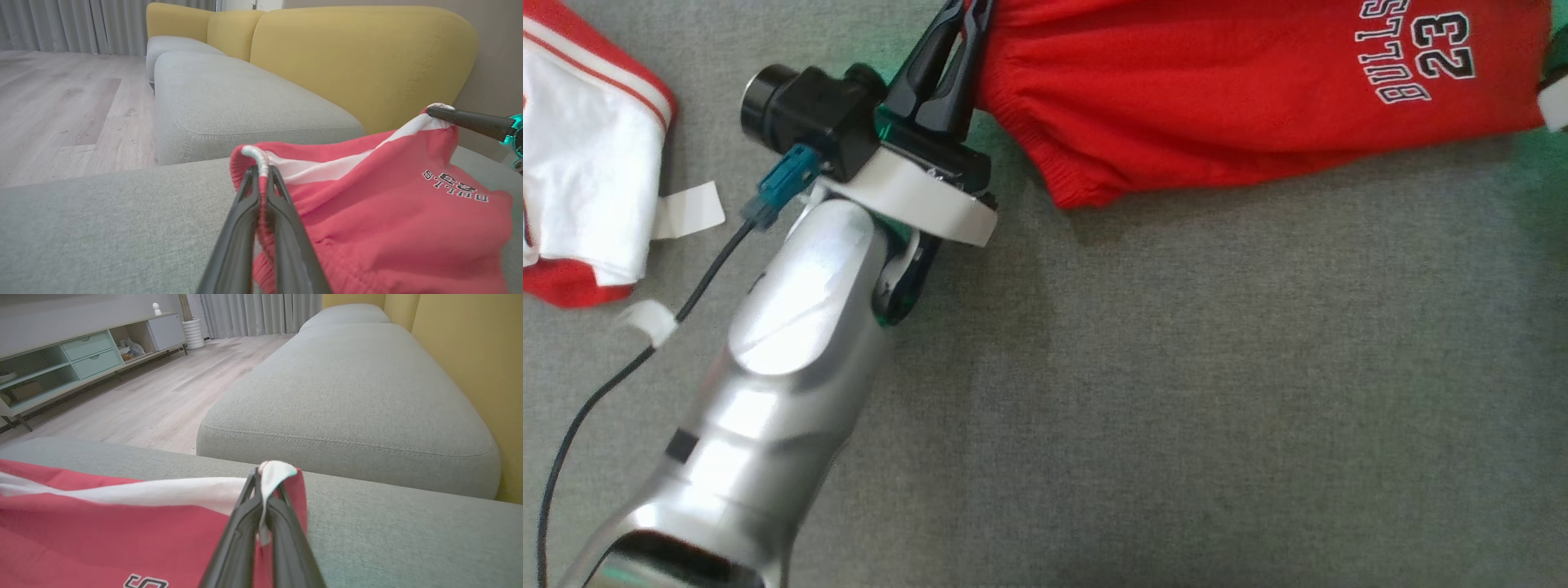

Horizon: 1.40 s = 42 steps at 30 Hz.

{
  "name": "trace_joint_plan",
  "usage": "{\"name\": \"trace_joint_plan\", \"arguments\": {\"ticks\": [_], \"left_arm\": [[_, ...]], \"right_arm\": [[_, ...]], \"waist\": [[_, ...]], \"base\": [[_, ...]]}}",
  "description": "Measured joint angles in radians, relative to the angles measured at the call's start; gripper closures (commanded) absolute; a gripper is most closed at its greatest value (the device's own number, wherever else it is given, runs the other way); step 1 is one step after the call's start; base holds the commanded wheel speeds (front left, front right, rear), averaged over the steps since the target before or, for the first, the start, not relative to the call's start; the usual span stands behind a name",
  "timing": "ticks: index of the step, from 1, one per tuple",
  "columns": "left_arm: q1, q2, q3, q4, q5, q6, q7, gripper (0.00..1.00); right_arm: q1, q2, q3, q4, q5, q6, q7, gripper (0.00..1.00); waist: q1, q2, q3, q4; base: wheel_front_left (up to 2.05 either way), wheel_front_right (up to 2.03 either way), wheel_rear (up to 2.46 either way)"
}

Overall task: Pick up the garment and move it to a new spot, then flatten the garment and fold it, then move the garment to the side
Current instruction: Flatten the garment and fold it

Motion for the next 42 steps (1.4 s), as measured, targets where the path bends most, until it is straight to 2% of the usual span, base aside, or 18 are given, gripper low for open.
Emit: {"name": "trace_joint_plan", "arguments": {"ticks": [1,2,3,4,5,11,13,18,21,24,28,32,33,34,35,39,42], "left_arm": [[-0.011,-0.007,-0.003,0.023,-0.002,0.000,-0.007,1.00],[-0.020,-0.015,-0.006,0.044,-0.007,0.000,-0.008,0.75],[-0.028,-0.021,-0.011,0.067,-0.016,-0.001,-0.008,0.59],[-0.035,-0.026,-0.023,0.089,-0.025,-0.002,-0.014,0.13],[-0.041,-0.031,-0.028,0.108,-0.030,-0.006,-0.017,0.00],[-0.049,-0.045,-0.032,0.157,-0.042,-0.007,-0.045,0.00],[-0.031,-0.046,-0.014,0.137,-0.023,0.022,-0.046,0.00],[0.129,-0.044,0.085,-0.073,0.084,0.115,-0.051,0.00],[0.266,-0.044,0.128,-0.196,0.142,0.146,-0.051,0.00],[0.380,-0.047,0.170,-0.298,0.173,0.159,-0.051,0.00],[0.448,-0.049,0.205,-0.367,0.181,0.160,-0.051,0.00],[0.502,-0.052,0.222,-0.422,0.186,0.167,-0.051,0.00],[0.515,-0.053,0.222,-0.430,0.186,0.167,-0.051,0.00],[0.527,-0.053,0.221,-0.438,0.185,0.168,-0.051,0.00],[0.538,-0.053,0.221,-0.443,0.184,0.170,-0.051,0.00],[0.568,-0.053,0.222,-0.454,0.185,0.180,-0.051,0.00],[0.582,-0.053,0.234,-0.460,0.193,0.190,-0.051,0.00]], "right_arm": [[-0.014,0.000,0.020,0.021,0.012,0.000,-0.005,0.58],[-0.025,0.001,0.035,0.041,0.022,0.000,-0.014,0.05],[-0.035,0.002,0.048,0.062,0.031,0.000,-0.027,0.00],[-0.041,0.004,0.054,0.085,0.040,0.000,-0.046,0.00],[-0.048,0.004,0.062,0.104,0.046,0.000,-0.061,0.00],[-0.041,-0.001,0.130,0.135,0.077,0.000,-0.134,0.00],[-0.015,-0.013,0.134,0.129,0.077,0.000,-0.156,0.00],[0.091,-0.014,0.108,0.175,0.068,0.000,-0.170,0.00],[0.122,0.014,0.059,0.251,0.049,0.000,-0.171,0.00],[0.126,0.044,0.008,0.332,0.024,0.000,-0.172,0.00],[0.126,0.072,-0.013,0.406,0.012,0.000,-0.166,0.00],[0.128,0.105,-0.017,0.493,0.012,0.000,-0.114,0.00],[0.128,0.107,-0.021,0.511,0.012,0.000,-0.104,0.19],[0.128,0.106,-0.022,0.521,0.013,0.000,-0.096,0.68],[0.128,0.107,-0.024,0.530,0.019,0.000,-0.089,1.00],[0.128,0.125,-0.022,0.551,0.030,0.000,-0.096,1.00],[0.130,0.128,-0.020,0.572,0.029,0.000,-0.109,1.00]], "waist": [[0.0000,0.0000,0.003,0.003],[0.0000,0.0000,0.004,0.006],[0.0001,0.0000,0.005,0.008],[0.0001,0.0000,0.003,0.008],[0.0000,0.0000,0.001,0.009],[-0.0002,0.0000,-0.025,0.010],[-0.0002,0.0000,-0.040,0.010],[-0.0003,0.0000,-0.082,0.005],[-0.0004,0.0000,-0.106,0.010],[-0.0003,0.0000,-0.125,0.032],[-0.0004,0.0000,-0.142,0.064],[-0.0004,0.0001,-0.164,0.109],[-0.0004,0.0001,-0.168,0.120],[-0.0004,0.0001,-0.173,0.130],[-0.0004,0.0001,-0.178,0.138],[-0.0003,0.0001,-0.199,0.150],[-0.0001,0.0001,-0.212,0.133]], "base": [[0.00,0.00,0.00],[0.00,0.00,0.00],[0.00,0.00,0.00],[0.00,0.00,0.00],[0.00,0.00,0.00],[0.00,0.00,0.00],[0.00,0.00,0.00],[0.00,0.00,0.00],[0.00,0.00,0.00],[0.00,0.00,0.00],[0.00,0.00,0.00],[0.00,0.00,0.00],[0.00,0.00,0.00],[0.00,0.00,0.00],[0.00,0.00,0.00],[0.00,0.00,0.00],[0.00,0.00,0.00]]}}
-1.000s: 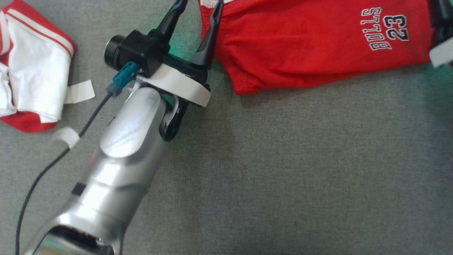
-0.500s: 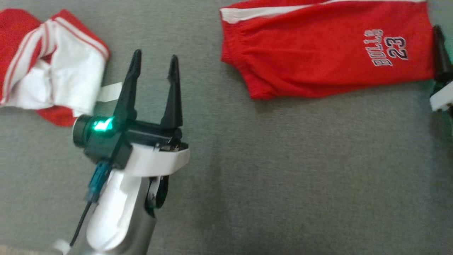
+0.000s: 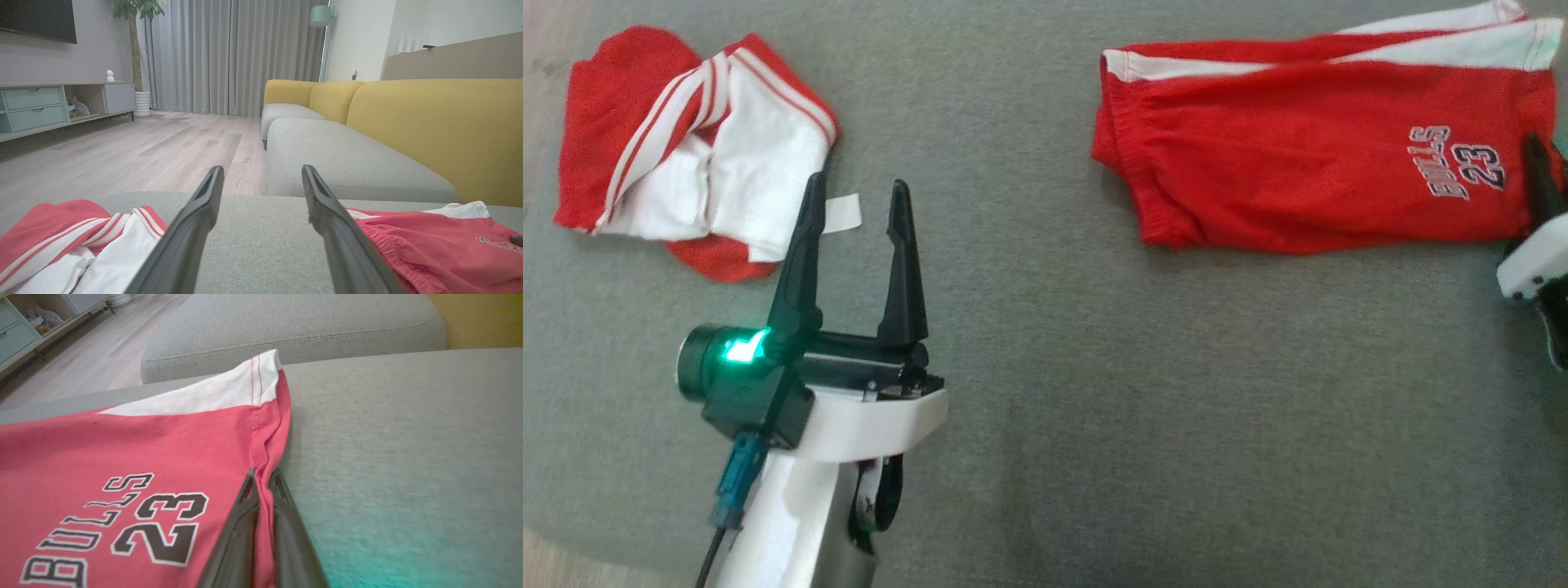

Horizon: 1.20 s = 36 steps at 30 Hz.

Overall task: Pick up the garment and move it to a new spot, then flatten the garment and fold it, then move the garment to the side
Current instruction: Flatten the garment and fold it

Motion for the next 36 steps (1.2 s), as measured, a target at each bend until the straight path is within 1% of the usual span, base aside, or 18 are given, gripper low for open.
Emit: {"name": "trace_joint_plan", "arguments": {"ticks": [3,9,11,14,19,26,30,31,33,36], "left_arm": [[0.015,0.000,0.015,-0.010,0.017,0.001,0.000,0.00],[0.045,0.000,0.049,-0.013,0.029,-0.007,-0.001,0.00],[0.046,0.000,0.054,-0.015,0.034,-0.019,-0.001,0.00],[0.045,0.000,0.057,-0.014,0.044,-0.024,-0.001,0.00],[0.045,0.000,0.057,0.004,0.046,-0.041,-0.001,0.00],[0.053,0.000,0.044,0.021,0.046,-0.041,-0.001,0.00],[0.073,0.000,0.044,0.023,0.044,-0.040,-0.001,0.00],[0.073,0.000,0.044,0.023,0.044,-0.040,-0.001,0.00],[0.083,0.000,0.044,0.023,0.036,-0.040,-0.001,0.00],[0.093,0.000,0.043,0.023,0.036,-0.039,-0.001,0.00]], "right_arm": [[0.014,-0.015,0.005,0.017,-0.011,0.000,-0.018,1.00],[0.057,-0.102,-0.006,0.033,-0.018,0.000,-0.041,1.00],[0.064,-0.126,-0.013,0.026,-0.032,0.000,-0.053,1.00],[0.060,-0.124,-0.030,-0.004,-0.051,0.000,-0.063,1.00],[0.040,-0.083,-0.037,-0.092,-0.112,0.000,-0.080,1.00],[0.042,-0.002,-0.032,-0.297,-0.216,0.000,-0.086,1.00],[0.054,0.060,0.008,-0.417,-0.258,0.000,-0.026,1.00],[0.054,0.060,0.008,-0.417,-0.258,0.000,-0.026,1.00],[0.070,0.098,0.045,-0.460,-0.271,0.000,0.012,1.00],[0.100,0.161,0.106,-0.479,-0.272,0.000,0.049,1.00]], "waist": [[-0.0001,0.0000,-0.013,-0.027],[-0.0001,0.0000,-0.032,-0.096],[-0.0001,0.0000,-0.033,-0.124],[0.0000,0.0000,-0.030,-0.145],[-0.0001,0.0000,-0.049,-0.158],[-0.0001,0.0000,-0.098,-0.134],[-0.0001,0.0000,-0.117,-0.106],[-0.0001,0.0000,-0.117,-0.106],[-0.0001,0.0000,-0.123,-0.092],[-0.0001,0.0000,-0.125,-0.075]], "base": [[0.00,0.00,0.00],[0.00,0.00,0.00],[0.00,0.00,0.00],[0.00,0.00,0.00],[0.00,0.00,0.00],[0.00,0.00,0.00],[0.00,0.00,0.00],[0.00,0.00,0.00],[0.00,0.00,0.00],[0.00,0.00,0.00]]}}
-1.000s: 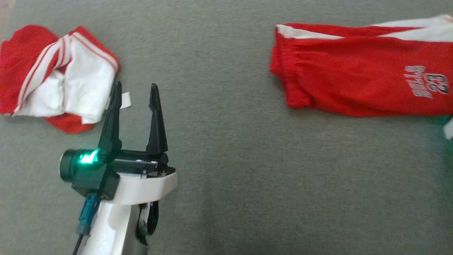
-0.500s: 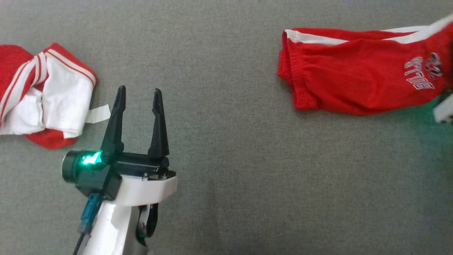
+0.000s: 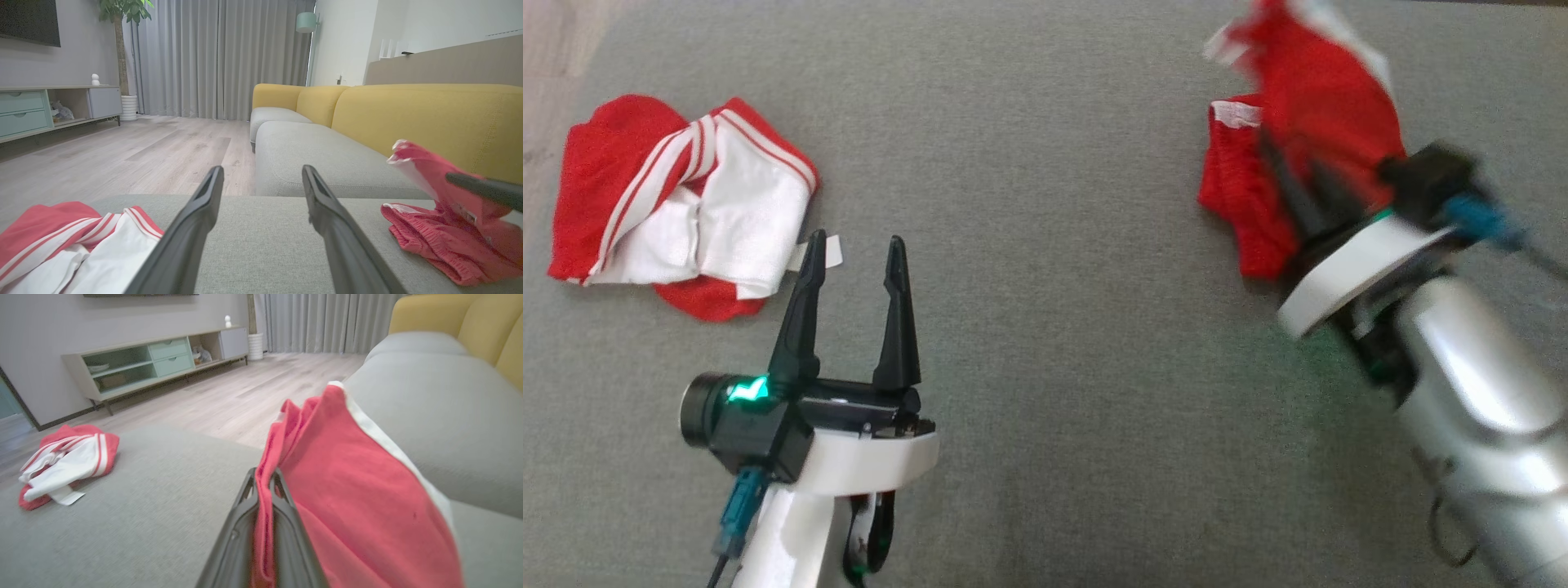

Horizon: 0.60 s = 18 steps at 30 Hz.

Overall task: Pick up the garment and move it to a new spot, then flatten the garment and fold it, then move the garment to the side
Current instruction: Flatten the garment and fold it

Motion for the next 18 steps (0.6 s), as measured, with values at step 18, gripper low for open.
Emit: {"name": "trace_joint_plan", "arguments": {"ticks": [18], "left_arm": [[0.122,0.002,0.025,0.001,-0.008,0.026,0.000,0.00]], "right_arm": [[0.415,0.113,-0.412,-0.236,-0.140,0.000,-0.150,0.00]], "waist": [[-0.0001,0.0000,-0.133,-0.029]], "base": [[0.00,0.00,0.00]]}}
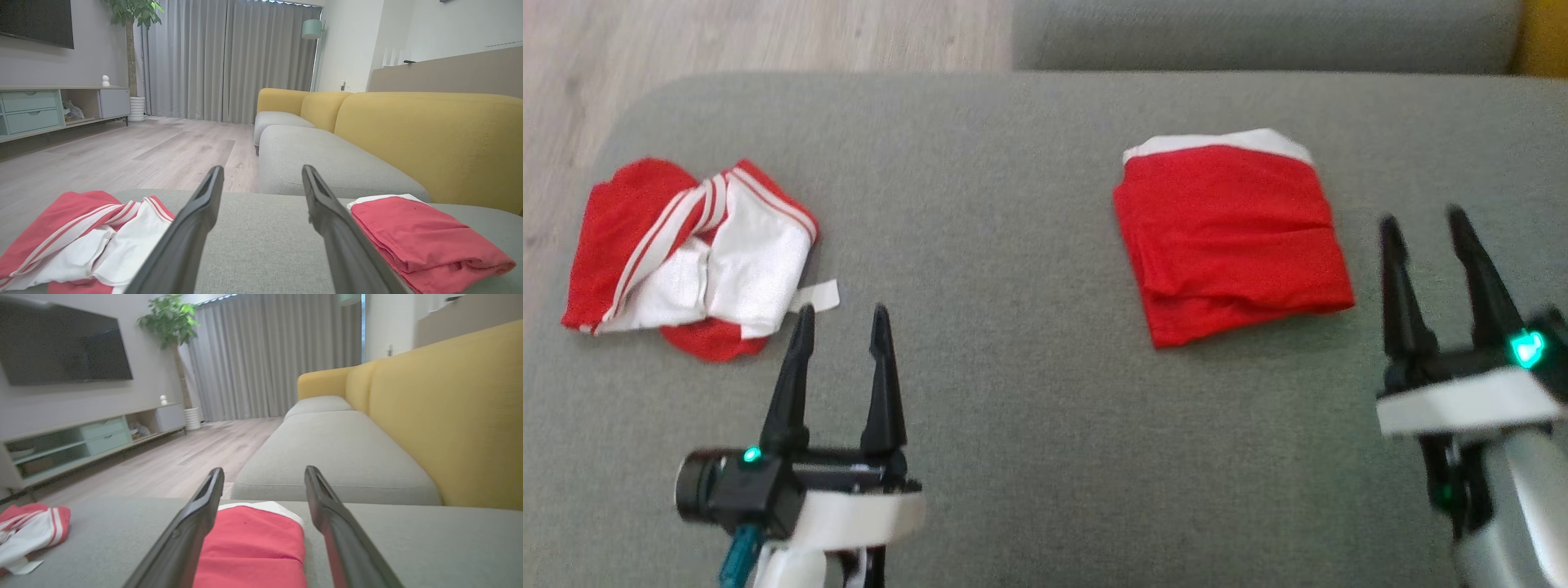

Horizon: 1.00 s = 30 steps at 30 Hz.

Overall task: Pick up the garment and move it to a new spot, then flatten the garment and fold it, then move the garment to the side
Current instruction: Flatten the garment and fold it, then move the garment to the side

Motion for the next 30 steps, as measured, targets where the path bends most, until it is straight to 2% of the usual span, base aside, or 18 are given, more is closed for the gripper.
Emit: {"name": "trace_joint_plan", "arguments": {"ticks": [4,11,30], "left_arm": [[0.063,0.001,0.008,-0.001,0.029,0.000,0.000,0.00],[0.189,0.002,0.029,-0.002,0.054,-0.010,0.000,0.00],[0.220,0.003,0.053,0.007,0.063,-0.020,0.000,0.00]], "right_arm": [[0.162,0.048,-0.057,-0.093,-0.035,0.000,-0.004,0.00],[0.361,0.110,-0.055,-0.118,-0.106,0.000,-0.004,0.00],[0.375,0.136,-0.060,-0.124,-0.141,0.000,-0.004,0.00]], "waist": [[-0.0001,0.0000,-0.055,-0.021],[-0.0002,0.0000,-0.140,-0.051],[0.0001,0.0000,-0.168,-0.062]], "base": [[0.00,0.00,0.00],[0.00,0.00,0.00],[0.00,0.00,0.00]]}}
